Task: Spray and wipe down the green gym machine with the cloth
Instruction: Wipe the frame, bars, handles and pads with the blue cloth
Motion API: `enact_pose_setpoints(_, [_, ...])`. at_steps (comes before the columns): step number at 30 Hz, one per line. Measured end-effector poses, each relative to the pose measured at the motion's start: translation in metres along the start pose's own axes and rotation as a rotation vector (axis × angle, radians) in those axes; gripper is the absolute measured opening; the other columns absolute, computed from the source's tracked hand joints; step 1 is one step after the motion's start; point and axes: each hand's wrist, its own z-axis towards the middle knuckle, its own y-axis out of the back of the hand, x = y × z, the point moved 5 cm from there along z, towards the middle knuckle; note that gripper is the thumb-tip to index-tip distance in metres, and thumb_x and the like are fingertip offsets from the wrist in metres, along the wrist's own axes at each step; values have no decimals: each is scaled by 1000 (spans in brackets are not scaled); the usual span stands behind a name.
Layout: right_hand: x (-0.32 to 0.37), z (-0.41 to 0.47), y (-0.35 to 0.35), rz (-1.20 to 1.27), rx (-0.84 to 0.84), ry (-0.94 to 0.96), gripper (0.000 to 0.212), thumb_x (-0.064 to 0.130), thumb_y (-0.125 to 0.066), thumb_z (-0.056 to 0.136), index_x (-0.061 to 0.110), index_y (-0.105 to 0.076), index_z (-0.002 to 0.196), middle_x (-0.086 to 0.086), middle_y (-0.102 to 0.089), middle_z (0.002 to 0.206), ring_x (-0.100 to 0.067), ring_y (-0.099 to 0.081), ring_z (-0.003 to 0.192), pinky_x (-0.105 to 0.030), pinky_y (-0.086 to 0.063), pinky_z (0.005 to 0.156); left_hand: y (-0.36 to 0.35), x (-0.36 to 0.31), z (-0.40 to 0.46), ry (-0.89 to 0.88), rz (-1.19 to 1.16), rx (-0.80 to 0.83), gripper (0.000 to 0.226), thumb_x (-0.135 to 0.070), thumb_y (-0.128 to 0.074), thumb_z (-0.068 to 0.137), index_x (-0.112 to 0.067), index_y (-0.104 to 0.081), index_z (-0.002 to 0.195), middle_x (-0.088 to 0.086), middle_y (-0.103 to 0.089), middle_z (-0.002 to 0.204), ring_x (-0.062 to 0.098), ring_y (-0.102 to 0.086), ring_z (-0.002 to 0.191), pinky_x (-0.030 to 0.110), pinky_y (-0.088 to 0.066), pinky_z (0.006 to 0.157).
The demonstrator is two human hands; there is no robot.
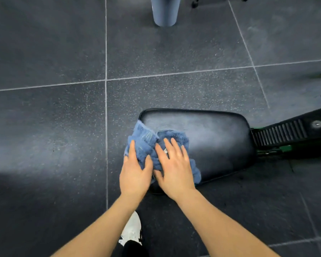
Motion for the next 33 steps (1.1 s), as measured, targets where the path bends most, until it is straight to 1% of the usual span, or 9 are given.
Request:
enact_pose_setpoints(8, [-73,-55,12,-120,70,327,57,39,-54,76,16,-47,128,-13,-44,146,-30,-36,138,-46,-27,115,-69,-28,-83,-169,371,-127,69,-36,-37,81,-3,-43,141,33,-37,144,53,-29,134,54,-20,111])
enact_pose_setpoints(10, [-106,-65,22,-136,49,301,52,37,-49,77,14,-47,124,-16,-46,144,-31,-37,136,-47,-29,113,-93,-50,-89,-229,433,-40,70,-37,-36,79,-5,-46,141,30,-40,143,52,-32,133,56,-22,110])
enact_pose_setpoints(13, [-155,-75,39,-184,8,220,61,29,-72,72,10,-45,123,-21,-48,140,-34,-40,133,-46,-28,112,-134,-82,-85,-338,515,43,69,-40,-39,79,-11,-45,142,25,-43,144,48,-33,136,57,-29,111])
enact_pose_setpoints(16, [-173,-76,47,-194,68,86,76,21,-85,64,6,-47,128,-25,-51,135,-40,-46,129,-52,-35,107,-147,-103,-77,-398,557,128,73,-37,-53,83,-15,-33,149,23,-27,154,46,-17,143,54,-12,116])
enact_pose_setpoints(19, [-155,-83,39,-140,69,-77,78,16,-81,67,1,-48,135,-24,-46,141,-40,-38,135,-55,-32,109,-135,-96,-74,-506,560,184,67,-31,-39,90,-14,-22,152,23,-16,157,44,-8,145,52,-6,118])
enact_pose_setpoints(22, [-120,-84,31,-64,53,-178,69,33,-59,77,5,-45,138,-20,-37,149,-37,-23,143,-53,-24,115,-110,-80,-62,-606,579,180,69,-29,-33,76,-7,-47,141,24,-44,143,45,-39,134,56,-31,108])
enact_pose_setpoints(24, [-91,-72,27,42,122,-225,75,47,-39,78,11,-36,144,-14,-22,157,-32,-8,148,-50,-12,119,-87,-66,-46,-627,591,144,69,-27,-36,75,-6,-47,140,23,-45,143,44,-40,133,56,-33,107])
enact_pose_setpoints(28, [-46,-45,24,227,174,-247,80,60,-33,80,23,-20,150,-5,2,162,-21,13,148,-47,2,119,-42,-50,-8,-567,423,180,74,-32,-31,79,-16,-28,151,13,-26,157,33,-13,147,50,-17,119])
enact_pose_setpoints(33, [-48,-42,22,64,258,-378,107,78,-31,70,17,-3,153,-6,17,160,-20,22,145,-48,5,119,-42,-76,3,-427,359,257,75,-37,-44,86,-32,-13,153,-1,-10,162,22,6,149,40,2,121])
